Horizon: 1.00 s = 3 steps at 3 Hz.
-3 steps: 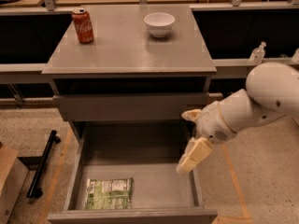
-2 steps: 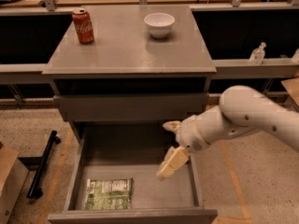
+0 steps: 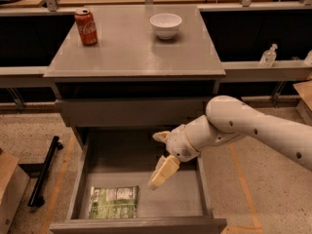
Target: Pick green jalapeno chip bag from middle drawer and place on counter
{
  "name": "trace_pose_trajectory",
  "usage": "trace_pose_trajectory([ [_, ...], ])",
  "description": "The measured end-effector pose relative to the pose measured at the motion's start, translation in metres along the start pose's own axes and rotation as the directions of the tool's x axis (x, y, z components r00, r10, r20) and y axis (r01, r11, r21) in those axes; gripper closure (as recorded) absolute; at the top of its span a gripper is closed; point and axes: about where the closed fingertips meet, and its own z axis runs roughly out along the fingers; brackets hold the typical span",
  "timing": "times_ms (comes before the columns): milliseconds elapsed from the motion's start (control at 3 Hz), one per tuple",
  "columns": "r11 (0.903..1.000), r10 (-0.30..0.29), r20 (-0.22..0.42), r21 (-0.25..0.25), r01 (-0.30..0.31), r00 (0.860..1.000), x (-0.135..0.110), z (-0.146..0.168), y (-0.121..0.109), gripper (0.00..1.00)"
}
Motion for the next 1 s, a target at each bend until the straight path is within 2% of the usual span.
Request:
trace_pose_trajectory([
  [333, 0.9983, 0.016, -0.006, 0.055, -0.016, 1.000, 0.008, 0.002, 0.005, 0.00],
  [667, 0.9945, 0.002, -0.016, 0.104, 0.000, 1.000, 0.029, 0.022, -0.012, 0.00],
  [1000, 0.9945, 0.027, 0.000, 0.101, -0.027, 1.000, 0.067, 0.060, -0.037, 0.00],
])
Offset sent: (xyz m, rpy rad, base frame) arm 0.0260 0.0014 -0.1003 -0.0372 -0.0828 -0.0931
